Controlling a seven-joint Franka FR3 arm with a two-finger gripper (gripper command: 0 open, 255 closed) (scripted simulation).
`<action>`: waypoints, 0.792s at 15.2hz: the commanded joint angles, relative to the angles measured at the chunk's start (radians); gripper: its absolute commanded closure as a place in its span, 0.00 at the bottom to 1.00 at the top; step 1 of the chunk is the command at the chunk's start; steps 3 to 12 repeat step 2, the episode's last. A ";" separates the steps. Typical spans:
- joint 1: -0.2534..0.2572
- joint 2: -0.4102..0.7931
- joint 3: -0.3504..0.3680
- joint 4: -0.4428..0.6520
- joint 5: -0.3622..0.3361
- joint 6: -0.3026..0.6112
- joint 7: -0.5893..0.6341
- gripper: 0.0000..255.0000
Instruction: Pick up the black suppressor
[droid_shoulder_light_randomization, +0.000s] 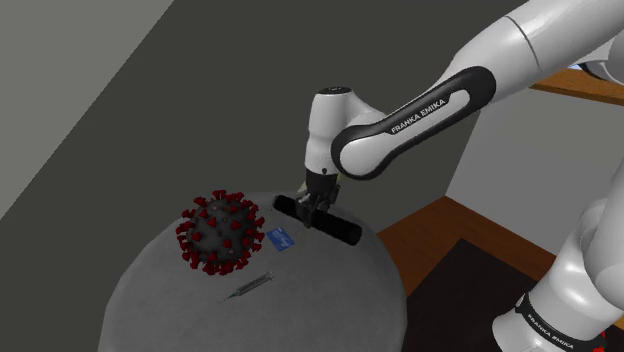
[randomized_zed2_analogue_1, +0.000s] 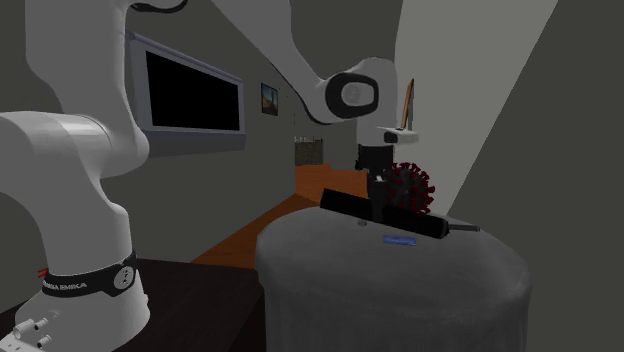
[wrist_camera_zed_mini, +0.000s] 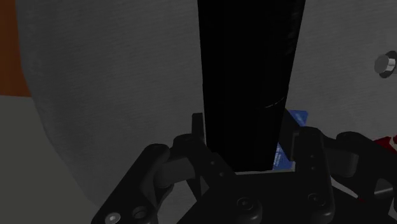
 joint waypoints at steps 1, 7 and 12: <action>-0.001 -0.009 0.001 0.008 0.004 -0.016 -0.003 1.00; -0.001 -0.009 0.001 0.008 0.004 -0.016 -0.003 1.00; -0.001 -0.009 0.001 0.008 0.004 -0.016 -0.003 1.00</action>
